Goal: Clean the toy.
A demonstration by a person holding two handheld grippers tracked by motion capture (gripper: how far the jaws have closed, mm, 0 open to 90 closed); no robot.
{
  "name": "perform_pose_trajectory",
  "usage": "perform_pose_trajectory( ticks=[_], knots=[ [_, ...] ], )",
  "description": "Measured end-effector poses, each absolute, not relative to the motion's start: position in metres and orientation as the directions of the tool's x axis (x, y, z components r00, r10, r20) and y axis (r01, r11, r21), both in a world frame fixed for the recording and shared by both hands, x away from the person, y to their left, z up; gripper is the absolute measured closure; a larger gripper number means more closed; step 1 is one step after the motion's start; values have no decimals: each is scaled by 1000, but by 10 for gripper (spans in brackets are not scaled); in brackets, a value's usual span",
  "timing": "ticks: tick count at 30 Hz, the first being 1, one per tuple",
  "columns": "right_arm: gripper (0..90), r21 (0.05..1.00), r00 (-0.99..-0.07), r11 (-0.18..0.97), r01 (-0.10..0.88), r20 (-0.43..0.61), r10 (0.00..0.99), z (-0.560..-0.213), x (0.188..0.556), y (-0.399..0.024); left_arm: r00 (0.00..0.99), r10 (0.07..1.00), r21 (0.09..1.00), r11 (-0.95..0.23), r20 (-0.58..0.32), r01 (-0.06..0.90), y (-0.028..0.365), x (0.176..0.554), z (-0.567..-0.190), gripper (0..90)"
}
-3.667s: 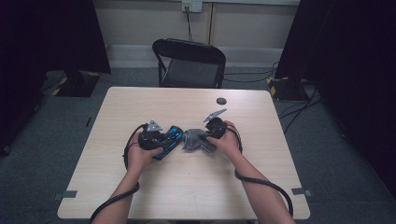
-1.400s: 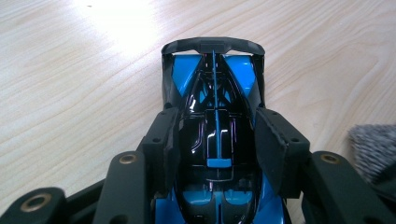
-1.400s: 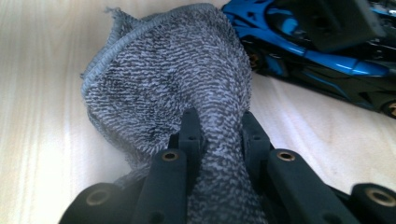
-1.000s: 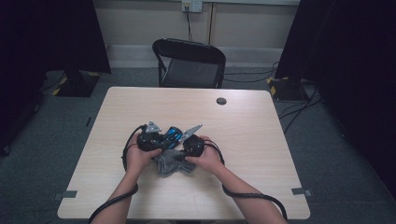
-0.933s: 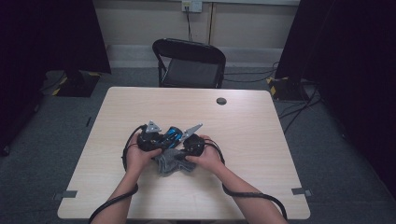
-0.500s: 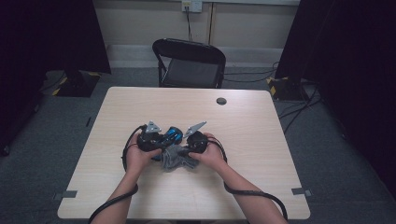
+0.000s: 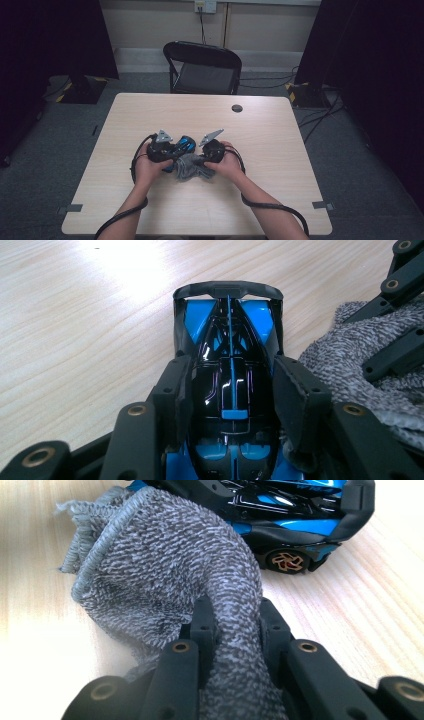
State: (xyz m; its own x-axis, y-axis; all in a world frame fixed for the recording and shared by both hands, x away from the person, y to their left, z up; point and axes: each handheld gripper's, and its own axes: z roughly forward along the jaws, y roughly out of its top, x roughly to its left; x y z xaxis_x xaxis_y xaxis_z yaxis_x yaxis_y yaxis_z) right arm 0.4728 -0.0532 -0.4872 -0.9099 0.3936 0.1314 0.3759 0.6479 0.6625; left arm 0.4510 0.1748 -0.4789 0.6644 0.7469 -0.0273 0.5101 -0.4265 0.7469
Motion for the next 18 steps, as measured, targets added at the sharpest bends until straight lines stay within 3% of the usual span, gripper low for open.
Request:
perform_pose_trajectory(
  ticks=[18],
  knots=[
    [747, 659, -870, 613, 435, 131, 476, -488, 488, -73, 663, 748, 747, -425, -28, 511, 175, 451, -479, 513]
  ],
)
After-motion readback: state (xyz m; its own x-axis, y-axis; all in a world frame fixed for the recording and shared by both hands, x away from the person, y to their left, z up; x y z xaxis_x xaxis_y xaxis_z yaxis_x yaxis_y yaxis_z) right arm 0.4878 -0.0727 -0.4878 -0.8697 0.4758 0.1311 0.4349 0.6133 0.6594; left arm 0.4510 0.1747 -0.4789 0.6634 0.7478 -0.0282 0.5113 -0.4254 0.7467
